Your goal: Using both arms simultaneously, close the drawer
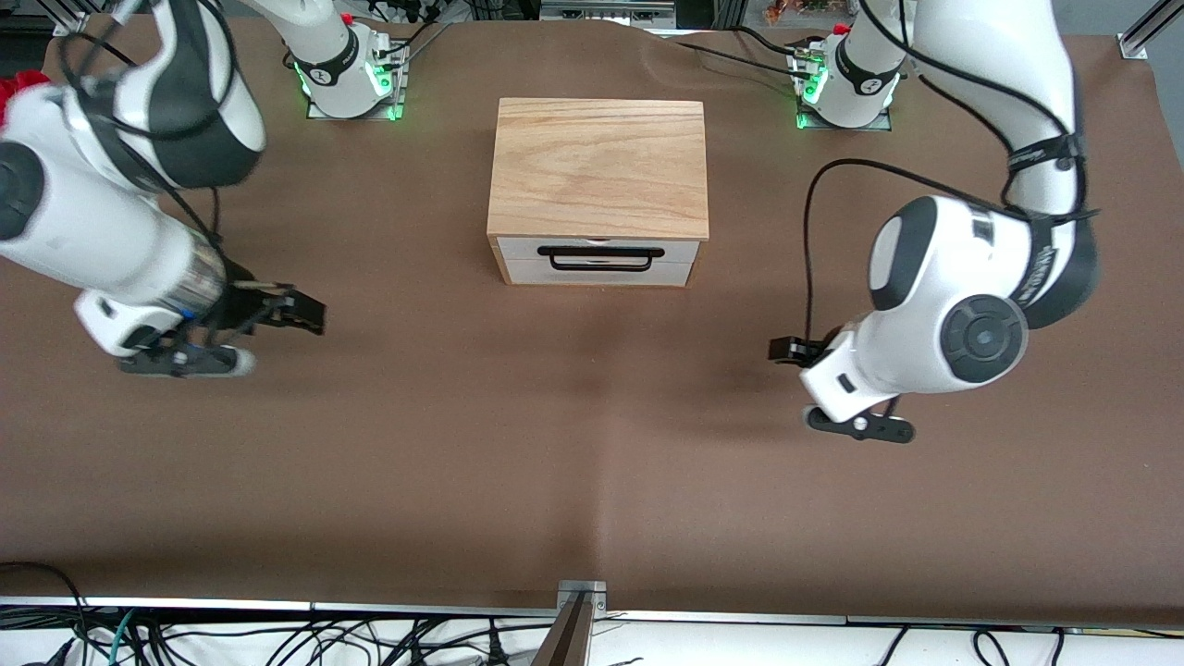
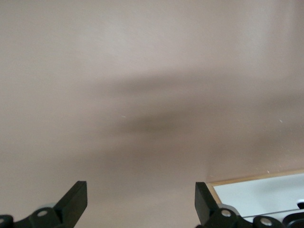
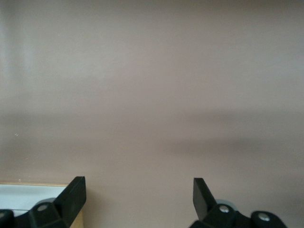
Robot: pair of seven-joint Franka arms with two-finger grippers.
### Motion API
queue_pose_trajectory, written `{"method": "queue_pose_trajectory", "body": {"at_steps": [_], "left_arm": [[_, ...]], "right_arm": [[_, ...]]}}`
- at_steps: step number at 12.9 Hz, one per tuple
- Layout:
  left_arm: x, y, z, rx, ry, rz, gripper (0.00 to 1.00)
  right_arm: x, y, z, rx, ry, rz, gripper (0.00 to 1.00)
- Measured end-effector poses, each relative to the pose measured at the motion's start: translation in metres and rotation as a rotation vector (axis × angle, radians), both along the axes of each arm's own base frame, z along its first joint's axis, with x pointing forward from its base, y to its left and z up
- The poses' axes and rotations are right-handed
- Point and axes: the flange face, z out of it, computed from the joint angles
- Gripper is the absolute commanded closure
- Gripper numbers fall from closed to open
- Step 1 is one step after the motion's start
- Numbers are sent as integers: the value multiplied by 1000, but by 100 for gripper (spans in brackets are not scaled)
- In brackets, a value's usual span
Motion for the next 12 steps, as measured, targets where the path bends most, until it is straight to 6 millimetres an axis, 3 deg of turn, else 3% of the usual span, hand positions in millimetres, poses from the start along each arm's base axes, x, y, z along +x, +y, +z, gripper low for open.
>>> {"method": "queue_pose_trajectory", "body": {"at_steps": [3, 5, 9, 12], "left_arm": [[6, 70, 51, 20, -76, 100, 0], [0, 105, 89, 17, -118, 150, 0], [-27, 167, 163, -18, -181, 231, 0], [-54, 222, 185, -78, -173, 298, 0]], "right_arm": [[-14, -30, 23, -2, 36, -8, 0], [-28, -45, 35, 7, 88, -18, 0], [-41, -51, 60, 7, 73, -10, 0], [-42, -49, 59, -7, 73, -5, 0]]}}
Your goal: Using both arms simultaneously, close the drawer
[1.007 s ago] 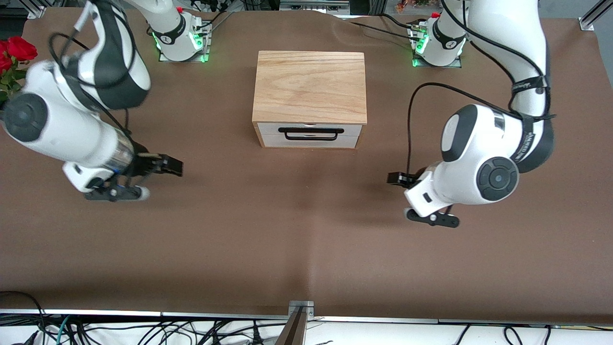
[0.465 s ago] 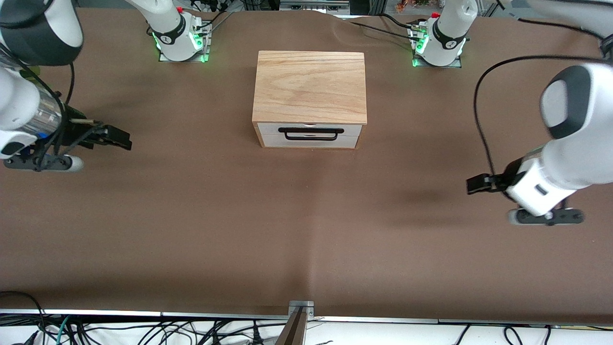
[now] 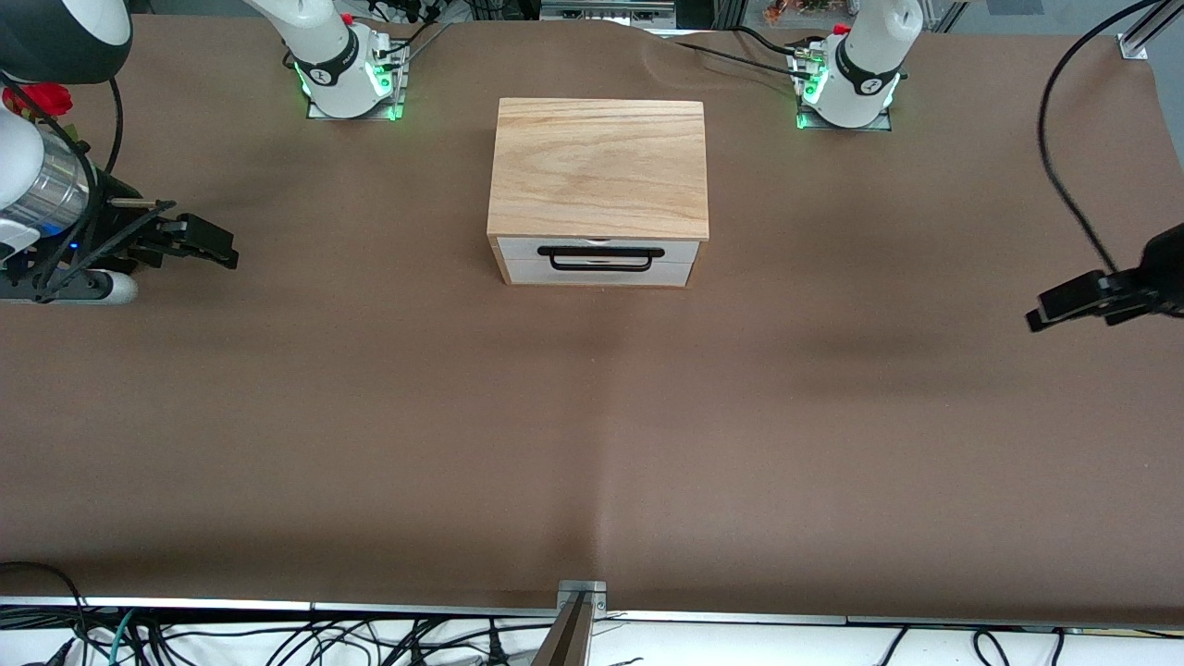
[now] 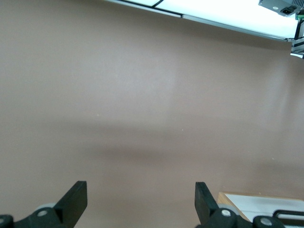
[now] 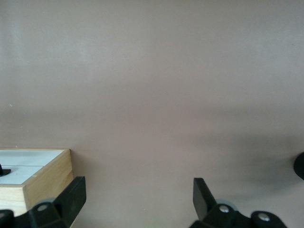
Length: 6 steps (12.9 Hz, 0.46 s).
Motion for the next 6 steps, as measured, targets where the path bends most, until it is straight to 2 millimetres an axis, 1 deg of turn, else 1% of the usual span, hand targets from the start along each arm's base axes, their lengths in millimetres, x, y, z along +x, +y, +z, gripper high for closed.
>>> {"method": "queue_pose_trajectory", "body": {"at_steps": [1, 2, 3, 5, 6], "left_arm": [[-9, 14, 1, -18, 9, 15, 0], [-19, 19, -1, -14, 29, 14, 0], [-29, 11, -2, 17, 51, -10, 0], [-47, -23, -7, 54, 87, -50, 0], [-53, -33, -9, 56, 98, -54, 0]], "right_arm": [[0, 0, -1, -11, 0, 3, 0], [0, 0, -2, -19, 1, 5, 0], [0, 0, -2, -23, 1, 5, 0], [0, -1, -2, -27, 1, 6, 0], [0, -1, -2, -27, 0, 6, 0]]}}
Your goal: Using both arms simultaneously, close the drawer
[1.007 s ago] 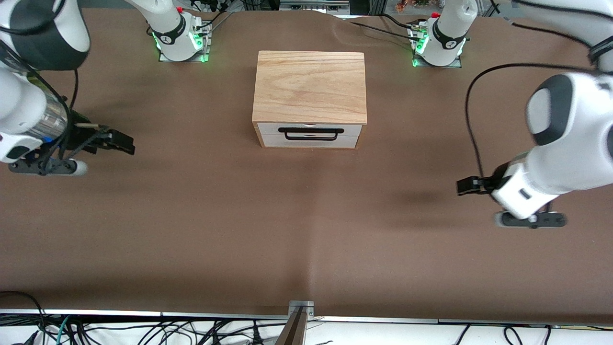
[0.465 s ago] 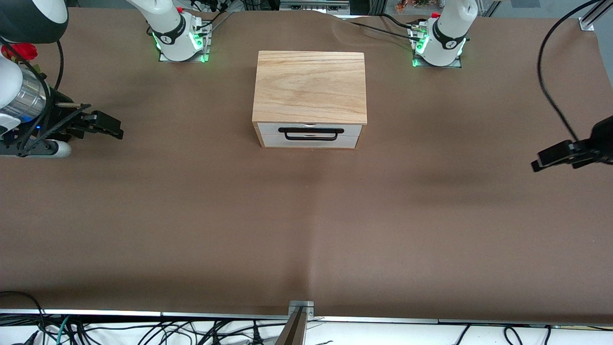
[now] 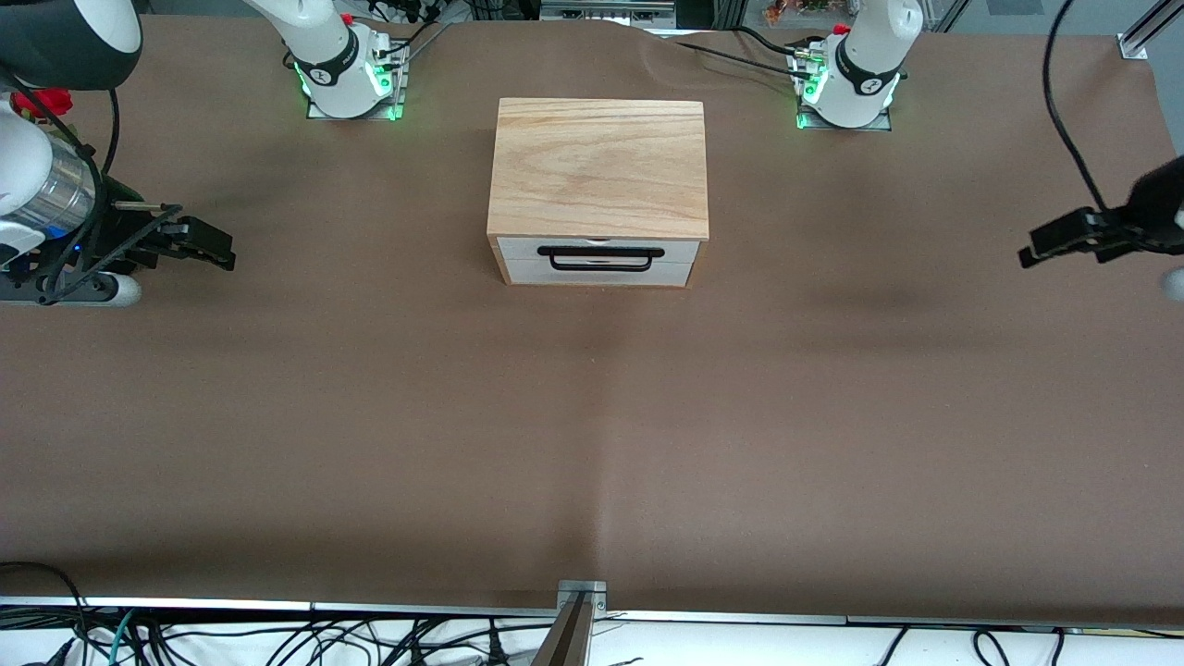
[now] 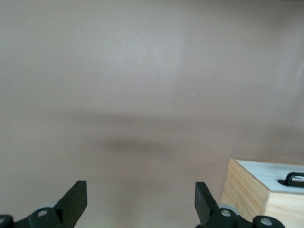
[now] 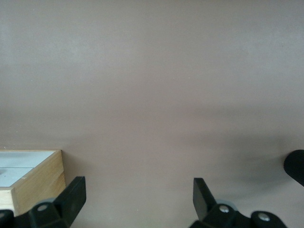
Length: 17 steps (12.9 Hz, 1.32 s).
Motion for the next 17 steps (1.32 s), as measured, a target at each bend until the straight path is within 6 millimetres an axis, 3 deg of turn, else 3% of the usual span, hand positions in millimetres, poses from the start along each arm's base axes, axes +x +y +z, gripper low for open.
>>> {"method": "queue_pose_trajectory", "body": {"at_steps": [5, 10, 17], "left_arm": [[-14, 2, -19, 2, 13, 6, 0], [-18, 1, -22, -4, 6, -57, 0], [-18, 25, -22, -4, 1, -17, 0]], "right_arm": [[0, 2, 0, 0, 0, 4, 0], [0, 3, 0, 0, 0, 6, 0], [0, 3, 0, 0, 0, 6, 0]]}}
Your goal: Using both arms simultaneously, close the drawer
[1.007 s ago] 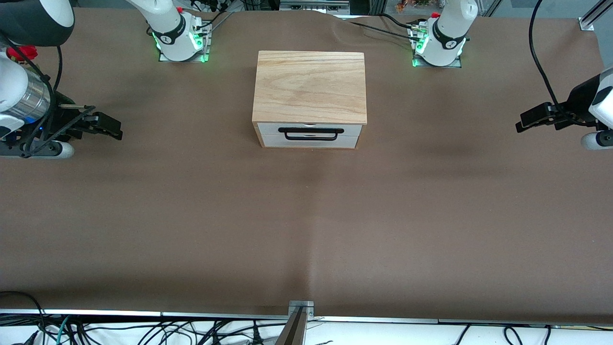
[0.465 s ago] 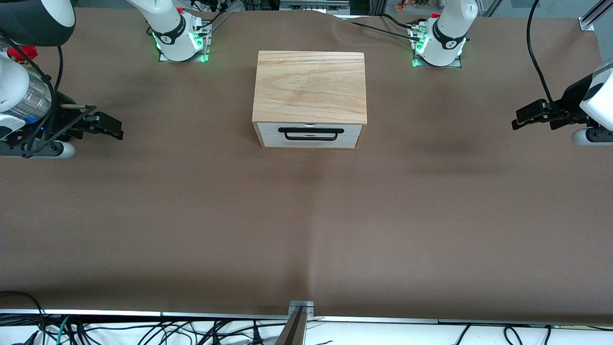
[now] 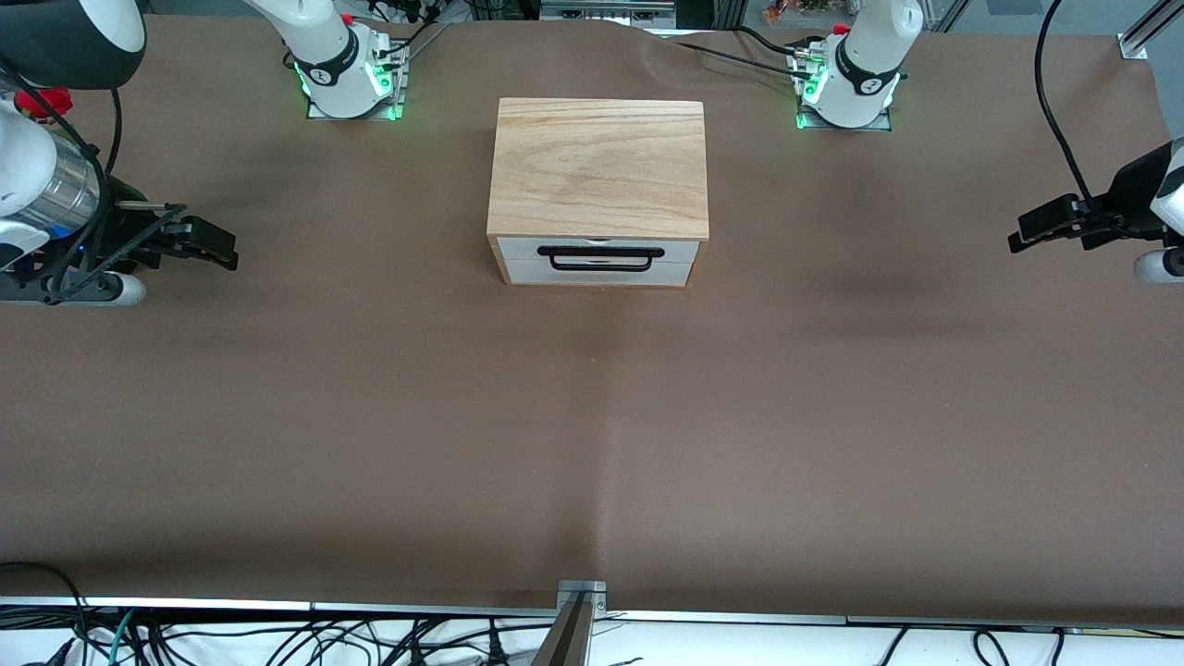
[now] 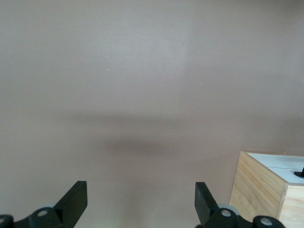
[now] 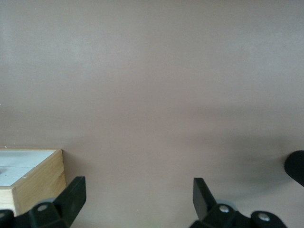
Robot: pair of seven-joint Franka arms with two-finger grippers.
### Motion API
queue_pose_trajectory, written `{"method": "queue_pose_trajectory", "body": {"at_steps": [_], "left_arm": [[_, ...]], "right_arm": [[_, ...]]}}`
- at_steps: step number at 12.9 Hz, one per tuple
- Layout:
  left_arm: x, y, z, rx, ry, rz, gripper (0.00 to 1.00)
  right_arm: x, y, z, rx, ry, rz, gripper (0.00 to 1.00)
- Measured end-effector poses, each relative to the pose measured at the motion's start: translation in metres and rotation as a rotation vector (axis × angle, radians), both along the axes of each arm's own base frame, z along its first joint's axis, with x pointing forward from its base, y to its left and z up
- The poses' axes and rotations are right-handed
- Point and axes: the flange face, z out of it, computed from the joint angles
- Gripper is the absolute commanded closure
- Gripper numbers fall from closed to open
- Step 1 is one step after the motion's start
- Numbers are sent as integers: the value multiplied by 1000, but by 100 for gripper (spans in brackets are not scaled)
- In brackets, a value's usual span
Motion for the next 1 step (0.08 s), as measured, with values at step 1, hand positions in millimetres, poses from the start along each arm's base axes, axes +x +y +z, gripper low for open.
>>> {"method": "queue_pose_trajectory", "body": {"at_steps": [1], "left_arm": [[1, 0, 0, 0, -5, -1, 0]], "right_arm": [[0, 0, 0, 0, 0, 0, 0]]}}
